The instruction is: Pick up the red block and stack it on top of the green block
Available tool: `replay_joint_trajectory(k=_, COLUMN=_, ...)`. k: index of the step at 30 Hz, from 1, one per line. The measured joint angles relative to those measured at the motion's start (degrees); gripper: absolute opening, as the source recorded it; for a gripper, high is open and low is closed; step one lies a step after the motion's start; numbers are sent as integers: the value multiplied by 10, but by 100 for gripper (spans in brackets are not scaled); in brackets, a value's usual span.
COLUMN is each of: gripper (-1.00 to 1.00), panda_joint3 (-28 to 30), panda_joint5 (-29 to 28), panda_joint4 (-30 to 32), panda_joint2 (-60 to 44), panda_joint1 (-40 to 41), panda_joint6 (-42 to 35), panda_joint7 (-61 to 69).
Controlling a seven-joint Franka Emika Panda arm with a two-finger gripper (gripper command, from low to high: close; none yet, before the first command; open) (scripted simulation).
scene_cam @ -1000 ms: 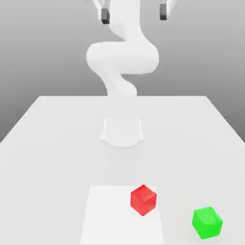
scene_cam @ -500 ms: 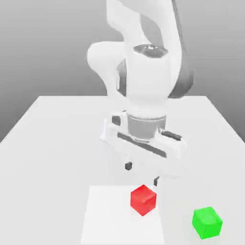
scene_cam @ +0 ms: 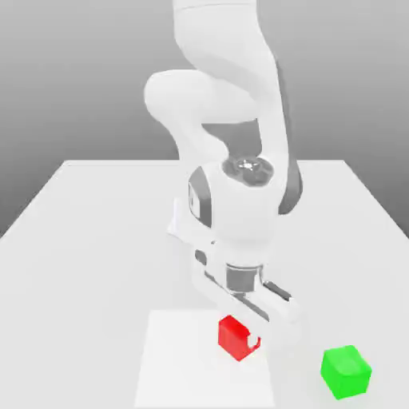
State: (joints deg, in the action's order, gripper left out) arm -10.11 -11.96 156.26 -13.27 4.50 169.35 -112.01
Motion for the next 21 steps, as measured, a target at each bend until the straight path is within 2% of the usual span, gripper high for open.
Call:
replay_joint_trajectory(k=5, gripper=-100, panda_joint3=-39, panda_joint5=88, panda_joint4=15, panda_joint2=91, panda_joint1=18, panda_joint6=-73, panda_joint7=65)
replay_joint_trajectory(k=7, gripper=-100, panda_joint3=-49, panda_joint5=101, panda_joint4=3, panda_joint2=106, panda_joint1=4, panda_joint6=-103, panda_joint7=87)
replay_joint_trajectory(k=15, gripper=-100, panda_joint3=-106, panda_joint5=63, panda_joint4=-152, panda_joint2=47, panda_joint1=-66, panda_joint6=-205, panda_joint7=177)
replay_joint_trajectory(k=20, gripper=-100, panda_joint3=-83, panda_joint5=0, panda_joint4=-184, panda_joint2=-37, panda_joint1=-101, panda_joint6=-156, panda_joint7=152)
replay_joint_trajectory(k=21, gripper=100, panda_joint3=-75, panda_joint5=-11, panda_joint4=-185, panda_joint2=-52, panda_joint1=-107, panda_joint6=-144, panda_joint7=144)
